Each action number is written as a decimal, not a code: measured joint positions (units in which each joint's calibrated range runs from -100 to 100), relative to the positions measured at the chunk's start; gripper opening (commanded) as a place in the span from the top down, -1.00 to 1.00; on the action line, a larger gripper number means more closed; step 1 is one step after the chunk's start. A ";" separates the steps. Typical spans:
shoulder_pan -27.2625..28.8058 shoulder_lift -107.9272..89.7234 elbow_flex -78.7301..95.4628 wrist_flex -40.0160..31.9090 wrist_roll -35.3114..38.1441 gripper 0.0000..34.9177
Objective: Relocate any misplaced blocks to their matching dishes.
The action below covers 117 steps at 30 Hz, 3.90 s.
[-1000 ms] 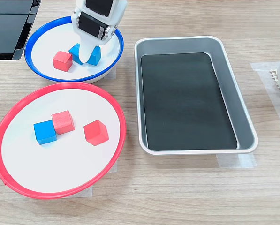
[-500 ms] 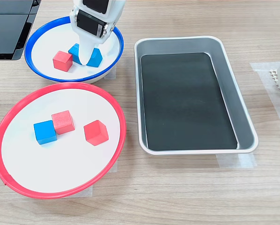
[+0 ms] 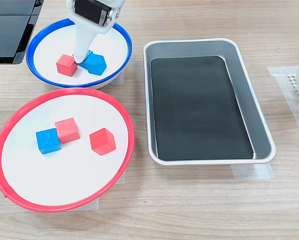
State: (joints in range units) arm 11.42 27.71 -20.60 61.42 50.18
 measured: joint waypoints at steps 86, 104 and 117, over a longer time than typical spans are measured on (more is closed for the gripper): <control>1.50 21.57 -21.96 -4.73 2.74 0.12; 1.33 22.25 -21.42 -6.20 2.69 0.79; -0.18 19.18 -16.79 -6.20 1.66 0.98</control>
State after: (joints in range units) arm 11.24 46.89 -37.39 55.22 51.84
